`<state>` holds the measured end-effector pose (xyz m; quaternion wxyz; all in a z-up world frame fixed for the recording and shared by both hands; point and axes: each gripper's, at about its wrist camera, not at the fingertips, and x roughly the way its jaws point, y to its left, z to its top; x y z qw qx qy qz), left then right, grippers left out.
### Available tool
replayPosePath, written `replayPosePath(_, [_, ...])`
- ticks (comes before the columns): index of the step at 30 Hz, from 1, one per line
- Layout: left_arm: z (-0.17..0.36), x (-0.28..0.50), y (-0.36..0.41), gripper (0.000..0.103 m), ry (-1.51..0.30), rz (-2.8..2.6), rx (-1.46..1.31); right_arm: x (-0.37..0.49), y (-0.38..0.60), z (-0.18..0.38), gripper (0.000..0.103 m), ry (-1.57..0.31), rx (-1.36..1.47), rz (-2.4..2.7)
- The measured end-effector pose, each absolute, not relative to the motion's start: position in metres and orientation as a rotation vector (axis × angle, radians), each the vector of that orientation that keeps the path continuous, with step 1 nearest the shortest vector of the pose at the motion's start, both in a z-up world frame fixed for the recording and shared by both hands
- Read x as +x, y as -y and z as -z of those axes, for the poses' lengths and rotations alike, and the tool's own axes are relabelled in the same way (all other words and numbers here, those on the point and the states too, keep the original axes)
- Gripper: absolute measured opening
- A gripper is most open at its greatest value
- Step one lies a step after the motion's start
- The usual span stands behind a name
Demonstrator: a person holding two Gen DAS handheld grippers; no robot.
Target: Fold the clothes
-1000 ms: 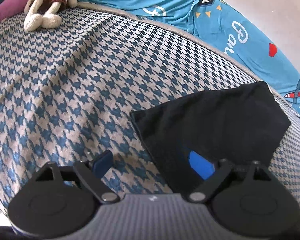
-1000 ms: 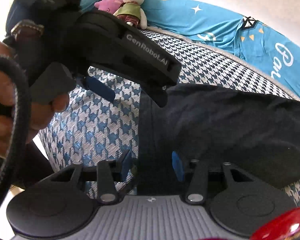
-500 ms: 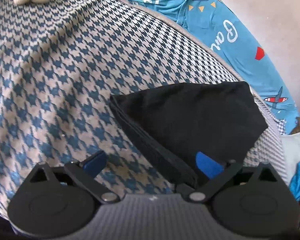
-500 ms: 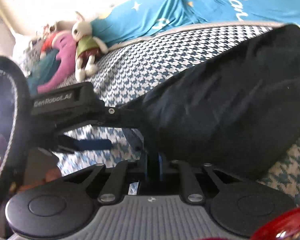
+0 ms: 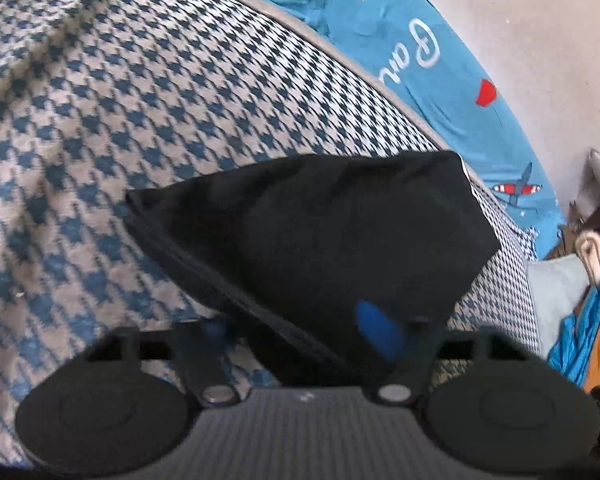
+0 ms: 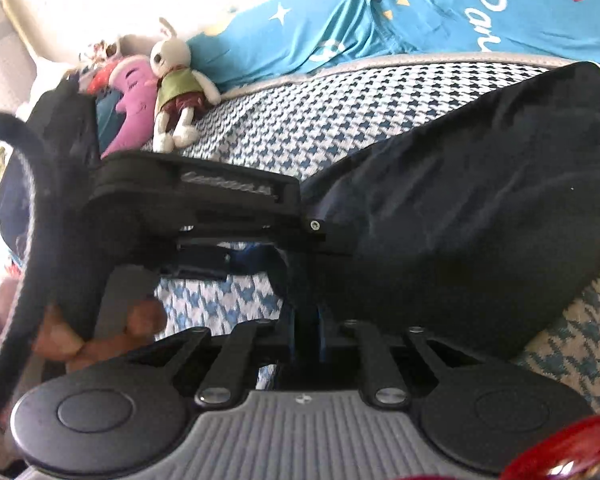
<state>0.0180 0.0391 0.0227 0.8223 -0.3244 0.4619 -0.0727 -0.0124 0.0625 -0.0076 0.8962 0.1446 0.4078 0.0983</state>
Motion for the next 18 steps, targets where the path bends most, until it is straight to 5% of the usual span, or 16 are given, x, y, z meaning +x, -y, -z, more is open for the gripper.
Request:
replayPosePath(3, [-0.021, 0.019, -0.037, 0.029, -0.983, 0.13, -0.676, -0.015, -0.071, 0.007, 0.022, -0.838, 0.24, -0.219])
replayPosePath(6, [-0.023, 0.019, -0.037, 0.028, -0.983, 0.127, -0.669, -0.017, -0.077, 0.008, 0.036, -0.822, 0.178, -0.249])
replayPosePath(11, [-0.026, 0.019, -0.036, 0.027, -0.985, 0.128, -0.645, -0.022, -0.092, 0.012, 0.038, -0.814, 0.041, -0.25])
replayPosePath(14, [-0.029, 0.019, -0.034, 0.027, -0.985, 0.13, -0.631, -0.022, -0.1, 0.018, 0.037, -0.803, -0.052, -0.203])
replayPosePath(18, [-0.028, 0.021, -0.034, 0.027, -0.989, 0.131, -0.642, -0.019, -0.1, 0.019, 0.014, -0.787, -0.069, -0.189])
